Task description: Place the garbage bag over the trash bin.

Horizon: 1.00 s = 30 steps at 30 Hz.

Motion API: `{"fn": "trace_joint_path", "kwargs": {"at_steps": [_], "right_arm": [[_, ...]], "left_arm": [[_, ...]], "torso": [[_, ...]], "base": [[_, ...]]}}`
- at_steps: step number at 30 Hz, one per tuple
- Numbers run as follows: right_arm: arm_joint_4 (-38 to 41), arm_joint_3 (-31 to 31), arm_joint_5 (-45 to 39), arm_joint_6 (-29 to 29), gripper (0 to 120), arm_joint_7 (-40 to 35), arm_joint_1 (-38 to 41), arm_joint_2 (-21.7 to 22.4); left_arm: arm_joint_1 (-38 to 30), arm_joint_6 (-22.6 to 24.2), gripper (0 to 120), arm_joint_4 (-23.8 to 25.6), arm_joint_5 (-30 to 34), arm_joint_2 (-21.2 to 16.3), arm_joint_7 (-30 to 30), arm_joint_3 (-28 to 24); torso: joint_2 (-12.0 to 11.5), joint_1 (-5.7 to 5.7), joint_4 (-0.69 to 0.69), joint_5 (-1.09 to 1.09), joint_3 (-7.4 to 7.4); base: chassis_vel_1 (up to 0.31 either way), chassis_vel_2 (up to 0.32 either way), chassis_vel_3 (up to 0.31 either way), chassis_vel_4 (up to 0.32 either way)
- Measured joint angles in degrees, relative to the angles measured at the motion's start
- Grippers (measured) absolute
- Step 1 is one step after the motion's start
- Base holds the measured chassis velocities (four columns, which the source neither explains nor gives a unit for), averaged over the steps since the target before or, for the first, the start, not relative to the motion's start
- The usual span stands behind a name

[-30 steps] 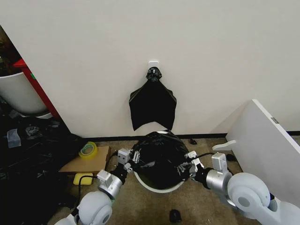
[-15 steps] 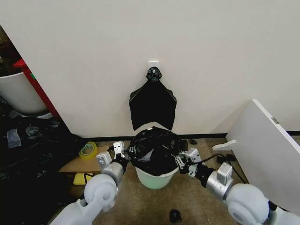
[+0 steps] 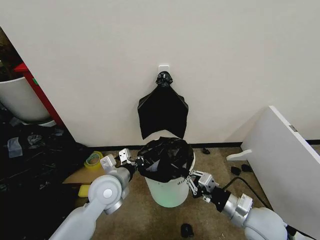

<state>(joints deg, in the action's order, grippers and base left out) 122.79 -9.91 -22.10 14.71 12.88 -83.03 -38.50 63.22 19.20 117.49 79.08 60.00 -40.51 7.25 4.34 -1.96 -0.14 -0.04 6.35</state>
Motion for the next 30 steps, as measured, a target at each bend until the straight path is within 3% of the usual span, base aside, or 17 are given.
{"fn": "trace_joint_path", "kwargs": {"at_steps": [7, 13, 20, 30], "right_arm": [[-3.3, -0.7, 0.0, 5.8, 0, 6.9, -0.2, 0.7], [-8.6, -1.2, 5.5, 12.4, 0, 14.3, 0.7, 0.4], [-11.4, -1.0, 9.0, 14.1, 0, 17.1, 1.5, -0.6], [-16.7, -2.1, 20.9, 17.9, 0, 20.1, 4.4, -0.9]], "left_arm": [[0.1, 0.5, 5, 0.0, 1.5, -0.8, -0.8, 0.4], [-0.1, 0.6, 5, 0.6, 2.7, -1.2, -1.5, 0.6], [0.0, 0.6, 5, 1.5, 3.5, -1.4, -2.0, 0.6], [0.0, 0.6, 5, 3.3, 5.1, -2.1, -2.6, 0.5]], "torso": [[0.0, 0.00, 0.00, 0.00, 0.00], [0.0, 0.00, 0.00, 0.00, 0.00], [0.0, 0.00, 0.00, 0.00, 0.00], [0.0, 0.00, 0.00, 0.00, 0.00]], "base": [[0.000, 0.000, 0.000, 0.000], [0.000, 0.000, 0.000, 0.000], [0.000, 0.000, 0.000, 0.000], [0.000, 0.000, 0.000, 0.000]]}}
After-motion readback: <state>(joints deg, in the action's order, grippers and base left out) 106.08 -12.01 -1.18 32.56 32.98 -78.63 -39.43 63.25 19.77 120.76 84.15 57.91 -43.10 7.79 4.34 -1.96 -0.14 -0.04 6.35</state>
